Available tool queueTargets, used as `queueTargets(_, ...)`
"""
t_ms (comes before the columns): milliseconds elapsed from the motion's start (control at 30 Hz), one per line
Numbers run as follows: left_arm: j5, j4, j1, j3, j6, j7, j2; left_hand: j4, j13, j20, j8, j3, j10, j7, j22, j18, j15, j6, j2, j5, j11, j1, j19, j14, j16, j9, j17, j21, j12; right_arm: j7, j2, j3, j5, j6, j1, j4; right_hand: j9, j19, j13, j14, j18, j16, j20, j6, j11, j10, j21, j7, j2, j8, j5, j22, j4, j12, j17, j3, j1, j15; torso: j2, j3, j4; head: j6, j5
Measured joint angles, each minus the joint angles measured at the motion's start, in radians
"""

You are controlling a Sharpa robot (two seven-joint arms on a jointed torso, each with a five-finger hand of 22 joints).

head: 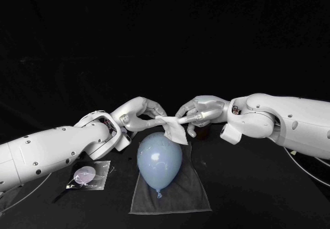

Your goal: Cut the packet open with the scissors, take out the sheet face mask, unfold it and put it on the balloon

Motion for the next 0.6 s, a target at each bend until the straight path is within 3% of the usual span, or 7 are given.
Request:
queueTargets(333,0.055,0.005,0.0,0.0,0.046,0.01,-0.002,0.007,0.0,0.0,0.018,0.067,0.071,-0.014,-0.001,-0.001,-0.014,0.01,0.023,-0.003,-0.015,-0.099,0.0,0.036,-0.047,0.022,0.019,0.004,-0.065,0.0,0.015,-0.002,-0.024,-0.006,-0.007,-0.025,0.0,0.0,0.0,0.0,0.0,0.0,0.0,0.0,0.0,0.0,0.0,0.0,0.0,0.0,0.004,0.001,-0.004,0.0,0.0,-0.004,0.0,0.0,0.001,0.0007,-0.0007,-0.005,-0.001)
queueTargets(467,0.076,0.003,0.0,0.0,0.067,0.01,-0.002,0.008,0.0,0.0,0.013,0.088,0.089,-0.014,-0.005,-0.001,-0.013,0.01,0.056,-0.003,-0.014,-0.168,0.0,0.045,-0.062,0.027,0.028,0.004,-0.088,0.0,0.015,-0.002,-0.03,-0.01,-0.01,-0.026,0.0,0.0,-0.001,0.0,-0.001,0.0,0.0,0.0,0.0,0.0,0.0,0.0,0.0,0.0,0.004,0.001,-0.004,0.0,0.0,-0.004,0.0,0.0,0.001,0.0007,-0.0012,-0.007,-0.005)
queueTargets(600,0.097,-0.002,0.0,0.0,0.085,0.008,-0.002,0.008,0.002,0.004,-0.004,0.11,0.099,-0.018,-0.01,-0.001,-0.016,0.014,0.068,0.0,-0.015,-0.223,0.004,0.048,-0.076,0.022,0.039,-0.003,-0.108,0.0,0.015,-0.003,-0.035,-0.014,-0.011,-0.026,0.0,0.0,-0.001,0.0,-0.001,0.0,0.0,0.0,0.0,0.0,0.0,0.0,0.002,0.0,0.004,0.001,-0.004,0.0,0.001,-0.004,-0.002,0.0,0.001,0.0007,-0.0013,-0.008,-0.007)
